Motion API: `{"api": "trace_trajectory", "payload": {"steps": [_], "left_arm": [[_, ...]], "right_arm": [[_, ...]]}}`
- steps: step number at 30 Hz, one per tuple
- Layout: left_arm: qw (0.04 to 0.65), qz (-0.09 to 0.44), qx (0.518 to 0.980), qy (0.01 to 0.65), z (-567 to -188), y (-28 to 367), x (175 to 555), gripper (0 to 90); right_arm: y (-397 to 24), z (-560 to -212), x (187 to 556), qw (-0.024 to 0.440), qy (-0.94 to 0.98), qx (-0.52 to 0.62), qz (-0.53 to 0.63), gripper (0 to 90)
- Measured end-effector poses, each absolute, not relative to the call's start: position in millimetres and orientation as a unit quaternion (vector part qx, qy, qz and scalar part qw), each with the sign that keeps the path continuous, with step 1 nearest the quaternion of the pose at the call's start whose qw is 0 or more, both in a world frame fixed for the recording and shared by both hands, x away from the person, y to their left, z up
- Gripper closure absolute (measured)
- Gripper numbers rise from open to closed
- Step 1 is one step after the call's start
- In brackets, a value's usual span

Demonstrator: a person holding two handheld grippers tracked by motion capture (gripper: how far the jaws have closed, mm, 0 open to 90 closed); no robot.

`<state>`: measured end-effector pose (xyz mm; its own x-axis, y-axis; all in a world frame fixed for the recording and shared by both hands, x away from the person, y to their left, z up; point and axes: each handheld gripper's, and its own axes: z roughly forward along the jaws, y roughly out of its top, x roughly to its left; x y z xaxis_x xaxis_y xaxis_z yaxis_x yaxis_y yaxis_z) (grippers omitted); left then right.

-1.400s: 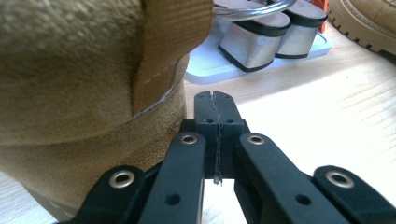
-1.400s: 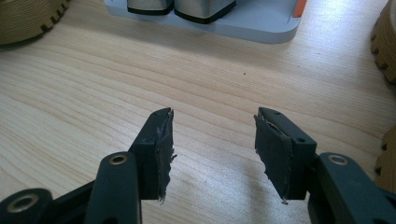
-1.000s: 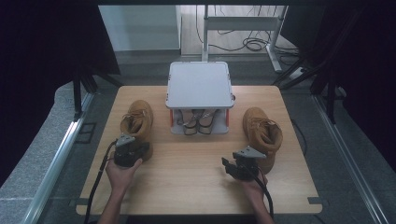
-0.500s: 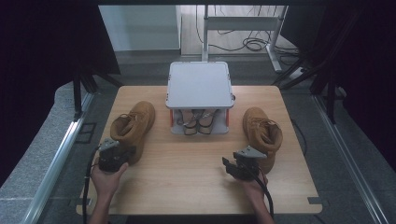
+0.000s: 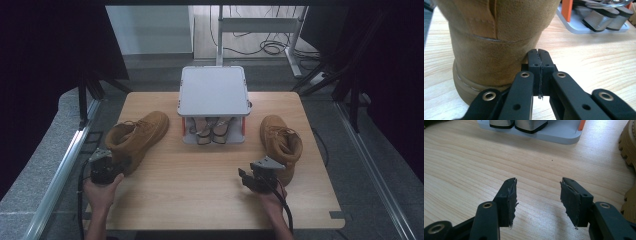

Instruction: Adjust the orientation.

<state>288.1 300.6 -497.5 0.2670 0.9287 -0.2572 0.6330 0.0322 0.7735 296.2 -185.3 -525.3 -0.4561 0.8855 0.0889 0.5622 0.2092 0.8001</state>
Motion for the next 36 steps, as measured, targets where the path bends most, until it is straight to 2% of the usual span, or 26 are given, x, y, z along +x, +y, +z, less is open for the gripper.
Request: {"api": "trace_trajectory", "payload": {"steps": [11, 19, 24, 29, 36], "left_arm": [[0.445, 0.167, 0.68, 0.559, -490, 290, 284, 87.8], [0.428, 0.158, 0.711, 0.536, -496, 268, 287, 83.2], [0.414, 0.162, 0.726, 0.525, -500, 255, 288, 76.5], [0.406, 0.169, 0.732, 0.52, -502, 247, 288, 65.6], [0.394, 0.176, 0.735, 0.522, -503, 246, 288, 54.3]], "right_arm": [[-185, -525, 296, 0.204, 0.751, 0.479, 0.405, 47.3], [-185, -523, 295, 0.216, 0.75, 0.477, 0.405, 48.1], [-183, -521, 292, 0.233, 0.752, 0.468, 0.401, 48.6], [-181, -519, 291, 0.246, 0.756, 0.46, 0.396, 49.6], [-182, -515, 288, 0.249, 0.746, 0.464, 0.409, 59.5]]}}
